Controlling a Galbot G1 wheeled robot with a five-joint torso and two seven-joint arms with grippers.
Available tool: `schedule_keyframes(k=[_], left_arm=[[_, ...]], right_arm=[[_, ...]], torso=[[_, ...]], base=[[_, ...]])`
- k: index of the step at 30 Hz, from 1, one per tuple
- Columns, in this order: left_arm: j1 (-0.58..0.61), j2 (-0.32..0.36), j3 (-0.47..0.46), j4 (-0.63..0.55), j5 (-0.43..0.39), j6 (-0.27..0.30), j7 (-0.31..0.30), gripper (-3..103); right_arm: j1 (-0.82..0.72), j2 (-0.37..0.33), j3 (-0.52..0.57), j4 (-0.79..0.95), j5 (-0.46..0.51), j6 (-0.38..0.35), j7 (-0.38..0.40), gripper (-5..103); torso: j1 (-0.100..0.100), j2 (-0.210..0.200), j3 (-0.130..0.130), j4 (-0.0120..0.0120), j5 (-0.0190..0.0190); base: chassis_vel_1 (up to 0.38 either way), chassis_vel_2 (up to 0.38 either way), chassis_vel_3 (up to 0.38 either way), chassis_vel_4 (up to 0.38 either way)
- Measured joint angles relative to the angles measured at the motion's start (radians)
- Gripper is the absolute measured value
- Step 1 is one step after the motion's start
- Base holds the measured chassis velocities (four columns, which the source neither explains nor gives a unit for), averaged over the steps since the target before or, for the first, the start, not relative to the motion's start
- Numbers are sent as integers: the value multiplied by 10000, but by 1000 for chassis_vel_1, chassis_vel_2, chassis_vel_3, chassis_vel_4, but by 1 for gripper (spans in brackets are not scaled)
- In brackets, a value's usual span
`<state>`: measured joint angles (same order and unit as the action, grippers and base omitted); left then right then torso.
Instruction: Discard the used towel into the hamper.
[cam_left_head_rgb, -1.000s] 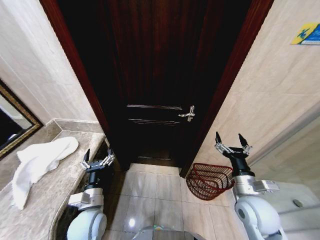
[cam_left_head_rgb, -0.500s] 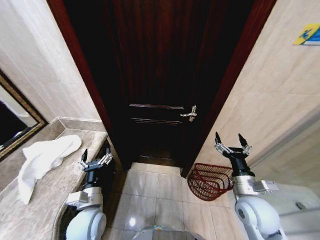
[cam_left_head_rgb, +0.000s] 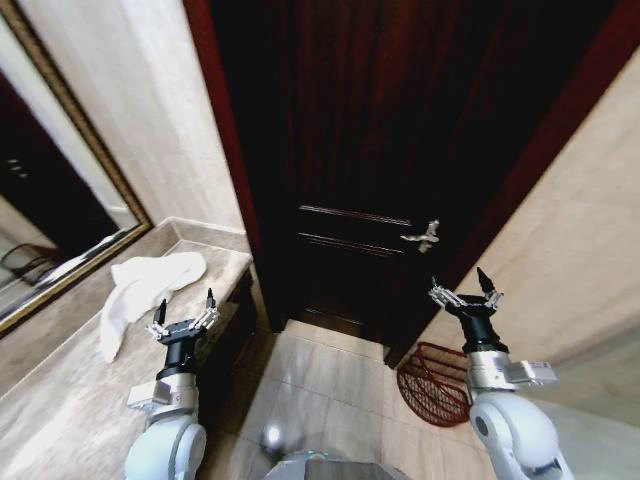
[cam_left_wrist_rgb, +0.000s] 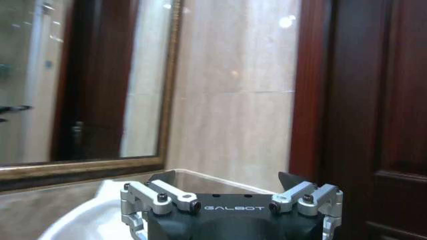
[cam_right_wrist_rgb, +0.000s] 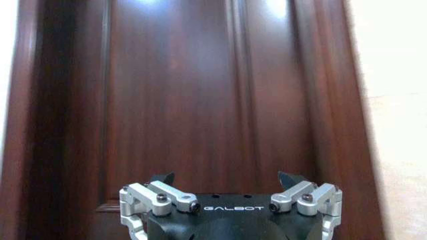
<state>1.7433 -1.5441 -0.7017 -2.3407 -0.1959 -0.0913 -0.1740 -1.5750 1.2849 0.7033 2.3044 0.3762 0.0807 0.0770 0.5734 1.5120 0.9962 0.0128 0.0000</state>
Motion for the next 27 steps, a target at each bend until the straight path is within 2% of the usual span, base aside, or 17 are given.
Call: schedule_keyframes(k=[19,22,27], left_arm=[[-177,-34,-32,263,222,-44,-101,100],[-213,-41,-33,318,323,-15,-244,100],[-278,32,-96,521,436,203,-586,100]], right_arm=[[158,-73,-1,-213,7,44,-42,100],[156,-79,16,-238,7,61,-44,100],[181,-88,33,-324,8,119,-39,100]], torso=[[1,-1,0,3,0],[0,0,0,-5,1],[0,-1,0,-1,0]], base=[[112,118,112,111],[0,0,0,0],[0,0,0,0]])
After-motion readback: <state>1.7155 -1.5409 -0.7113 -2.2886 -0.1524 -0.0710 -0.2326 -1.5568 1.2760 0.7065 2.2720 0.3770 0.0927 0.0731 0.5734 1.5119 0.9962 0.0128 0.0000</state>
